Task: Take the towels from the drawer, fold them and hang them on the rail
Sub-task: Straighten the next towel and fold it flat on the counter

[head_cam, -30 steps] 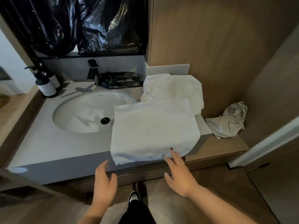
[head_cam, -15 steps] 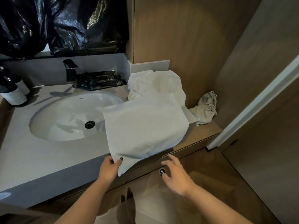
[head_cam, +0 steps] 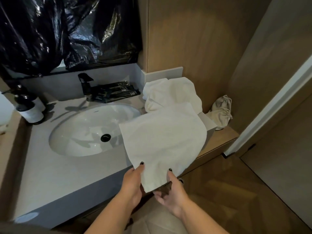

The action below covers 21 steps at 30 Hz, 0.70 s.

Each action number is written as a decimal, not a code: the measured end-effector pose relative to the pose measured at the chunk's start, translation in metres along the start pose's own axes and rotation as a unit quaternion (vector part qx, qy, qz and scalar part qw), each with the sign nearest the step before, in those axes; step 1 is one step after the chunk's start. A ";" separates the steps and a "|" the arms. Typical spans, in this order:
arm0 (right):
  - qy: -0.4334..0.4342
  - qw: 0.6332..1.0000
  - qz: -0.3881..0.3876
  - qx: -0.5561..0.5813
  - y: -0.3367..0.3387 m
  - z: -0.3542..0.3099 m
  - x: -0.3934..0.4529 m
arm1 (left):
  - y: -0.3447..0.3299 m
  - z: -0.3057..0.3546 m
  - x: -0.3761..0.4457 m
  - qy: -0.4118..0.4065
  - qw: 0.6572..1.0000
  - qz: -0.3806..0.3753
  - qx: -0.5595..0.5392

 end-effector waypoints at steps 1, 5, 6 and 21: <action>0.001 0.999 -0.012 0.043 -0.003 0.002 0.001 | 0.001 0.002 -0.003 0.010 1.000 0.000 -0.011; 0.048 0.988 -0.038 0.138 -0.010 -0.004 0.001 | 0.001 0.001 -0.012 0.062 0.996 -0.038 -0.042; 0.059 0.986 -0.037 0.150 -0.009 -0.006 0.001 | 0.001 0.000 -0.013 0.065 0.996 -0.050 -0.032; 0.227 0.938 0.129 0.227 0.046 -0.095 -0.011 | 0.034 0.031 0.005 -0.060 0.981 0.072 0.168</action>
Point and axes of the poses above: each hand's wrist, its own x-axis towards the middle knuckle, its own y-axis out of the back of the hand, z = x × y, the point moved 8 cm from there along x, towards the middle knuckle, and after that the axes turned 3 degrees about z, right-handed, at the moved point
